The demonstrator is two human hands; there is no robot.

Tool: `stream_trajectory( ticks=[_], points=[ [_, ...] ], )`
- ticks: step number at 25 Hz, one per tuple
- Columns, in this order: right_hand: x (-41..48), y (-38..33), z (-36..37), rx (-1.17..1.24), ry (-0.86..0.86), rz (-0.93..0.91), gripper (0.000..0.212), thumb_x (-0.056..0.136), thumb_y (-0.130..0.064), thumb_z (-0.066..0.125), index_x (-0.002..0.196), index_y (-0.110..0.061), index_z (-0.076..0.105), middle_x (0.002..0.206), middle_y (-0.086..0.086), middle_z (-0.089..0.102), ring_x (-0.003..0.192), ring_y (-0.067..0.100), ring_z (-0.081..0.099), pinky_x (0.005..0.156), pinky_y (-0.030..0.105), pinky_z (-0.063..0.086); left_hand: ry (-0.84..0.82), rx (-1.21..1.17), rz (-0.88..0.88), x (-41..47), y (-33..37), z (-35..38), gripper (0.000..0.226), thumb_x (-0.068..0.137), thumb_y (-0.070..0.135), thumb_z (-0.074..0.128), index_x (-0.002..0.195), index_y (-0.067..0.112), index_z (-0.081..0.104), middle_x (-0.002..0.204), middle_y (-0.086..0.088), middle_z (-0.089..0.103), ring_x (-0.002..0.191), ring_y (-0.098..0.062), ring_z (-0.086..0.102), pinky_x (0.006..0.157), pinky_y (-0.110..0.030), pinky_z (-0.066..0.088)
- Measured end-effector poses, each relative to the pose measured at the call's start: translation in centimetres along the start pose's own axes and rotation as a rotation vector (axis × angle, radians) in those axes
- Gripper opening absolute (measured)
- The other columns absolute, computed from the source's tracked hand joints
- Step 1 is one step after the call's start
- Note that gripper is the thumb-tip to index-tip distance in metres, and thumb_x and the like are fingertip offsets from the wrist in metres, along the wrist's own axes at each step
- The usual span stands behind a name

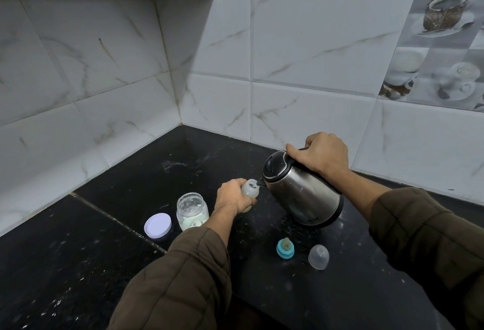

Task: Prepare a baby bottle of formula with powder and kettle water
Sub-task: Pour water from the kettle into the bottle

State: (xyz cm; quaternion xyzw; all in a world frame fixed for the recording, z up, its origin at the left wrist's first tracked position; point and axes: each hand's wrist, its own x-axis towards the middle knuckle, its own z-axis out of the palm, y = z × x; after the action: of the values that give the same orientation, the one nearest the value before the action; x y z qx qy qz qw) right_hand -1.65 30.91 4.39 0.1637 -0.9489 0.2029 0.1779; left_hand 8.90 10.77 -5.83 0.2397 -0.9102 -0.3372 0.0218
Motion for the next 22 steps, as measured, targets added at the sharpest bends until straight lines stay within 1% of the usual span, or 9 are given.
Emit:
stream_trajectory(
  ticks=[4, 7, 13, 18, 22],
  points=[
    [0.04, 0.07, -0.07, -0.001, 0.006, 0.004, 0.062, 0.076, -0.066, 0.064, 0.05, -0.015, 0.041, 0.046, 0.001, 0.044, 0.05, 0.021, 0.047, 0.05, 0.026, 0.032, -0.007, 0.0, -0.002, 0.12, 0.09, -0.01, 0.056, 0.079, 0.028, 0.088, 0.132, 0.028, 0.069, 0.122, 0.001, 0.073, 0.119, -0.02, 0.065, 0.107, -0.039, 0.05],
    [0.06, 0.11, -0.11, -0.004, 0.009, 0.001, 0.063, 0.076, -0.067, 0.064, 0.05, -0.015, 0.04, 0.046, 0.001, 0.045, 0.052, 0.023, 0.05, 0.051, 0.026, 0.033, -0.009, -0.004, 0.001, 0.22, 0.11, 0.1, 0.055, 0.079, 0.029, 0.089, 0.131, 0.028, 0.069, 0.121, 0.001, 0.073, 0.118, -0.02, 0.065, 0.106, -0.039, 0.051],
    [0.02, 0.14, -0.18, 0.007, 0.011, -0.004, 0.063, 0.076, -0.065, 0.064, 0.05, -0.015, 0.036, 0.045, 0.001, 0.039, 0.05, 0.024, 0.046, 0.05, 0.026, 0.031, -0.014, -0.016, 0.01, 0.35, 0.18, 0.13, 0.053, 0.079, 0.029, 0.089, 0.128, 0.028, 0.069, 0.118, 0.002, 0.073, 0.114, -0.019, 0.064, 0.101, -0.038, 0.051],
    [0.05, 0.17, -0.06, 0.007, 0.008, -0.016, 0.063, 0.075, -0.065, 0.064, 0.05, -0.015, 0.037, 0.044, 0.0, 0.039, 0.05, 0.024, 0.048, 0.05, 0.026, 0.032, -0.022, -0.018, 0.008, 0.36, 0.04, 0.28, 0.053, 0.079, 0.027, 0.089, 0.128, 0.027, 0.069, 0.119, 0.001, 0.072, 0.115, -0.019, 0.064, 0.102, -0.038, 0.051],
    [0.12, 0.3, 0.06, 0.002, 0.007, -0.009, 0.061, 0.075, -0.065, 0.065, 0.05, -0.015, 0.04, 0.044, 0.001, 0.042, 0.051, 0.024, 0.049, 0.05, 0.026, 0.033, 0.001, -0.007, 0.014, 0.38, 0.03, 0.34, 0.051, 0.077, 0.029, 0.088, 0.125, 0.029, 0.071, 0.115, 0.002, 0.074, 0.106, -0.016, 0.064, 0.096, -0.033, 0.05]
  ],
)
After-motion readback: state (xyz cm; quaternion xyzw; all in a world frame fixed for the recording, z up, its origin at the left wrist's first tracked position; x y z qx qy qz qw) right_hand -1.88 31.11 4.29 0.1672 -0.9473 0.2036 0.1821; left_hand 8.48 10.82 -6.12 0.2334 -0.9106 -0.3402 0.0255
